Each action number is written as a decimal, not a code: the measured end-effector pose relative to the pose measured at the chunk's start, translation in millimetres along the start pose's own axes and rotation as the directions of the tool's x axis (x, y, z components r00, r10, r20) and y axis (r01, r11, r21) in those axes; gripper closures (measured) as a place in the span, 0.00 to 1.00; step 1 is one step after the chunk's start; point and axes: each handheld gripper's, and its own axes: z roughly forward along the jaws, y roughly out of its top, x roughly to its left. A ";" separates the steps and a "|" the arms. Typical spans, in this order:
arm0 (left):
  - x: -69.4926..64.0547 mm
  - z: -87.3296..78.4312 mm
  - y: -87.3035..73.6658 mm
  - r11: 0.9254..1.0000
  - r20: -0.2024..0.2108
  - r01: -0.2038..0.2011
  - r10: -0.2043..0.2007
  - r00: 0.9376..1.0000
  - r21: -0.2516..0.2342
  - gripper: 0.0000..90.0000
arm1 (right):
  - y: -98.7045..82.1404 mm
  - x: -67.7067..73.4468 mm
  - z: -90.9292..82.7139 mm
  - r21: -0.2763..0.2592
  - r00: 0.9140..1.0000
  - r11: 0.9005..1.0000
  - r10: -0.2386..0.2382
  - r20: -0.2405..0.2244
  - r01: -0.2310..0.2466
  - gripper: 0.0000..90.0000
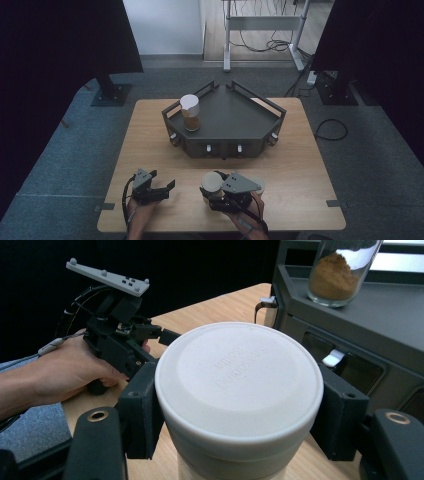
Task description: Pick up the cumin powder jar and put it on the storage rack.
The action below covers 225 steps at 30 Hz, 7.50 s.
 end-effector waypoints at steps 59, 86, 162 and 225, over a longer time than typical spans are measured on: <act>-1.3 -1.2 5.3 0.999 -0.008 -0.023 0.023 1.000 0.045 0.09 | 54.0 -37.3 1.7 -0.045 0.999 0.998 -0.032 0.023 0.033 0.37; -0.3 -0.2 7.8 0.998 -0.003 -0.019 0.019 1.000 0.061 0.09 | 75.5 -57.8 7.2 -0.060 0.999 0.998 -0.019 0.031 0.021 0.37; 4.2 -0.7 8.9 0.997 0.015 -0.013 0.012 1.000 0.071 0.09 | 110.6 -134.0 74.3 -0.055 0.980 0.998 0.046 0.193 -0.036 0.37; 4.7 -1.2 8.7 0.997 0.017 -0.021 0.020 1.000 0.070 0.09 | 101.9 -143.3 104.9 -0.030 0.976 0.999 0.045 0.213 -0.039 0.08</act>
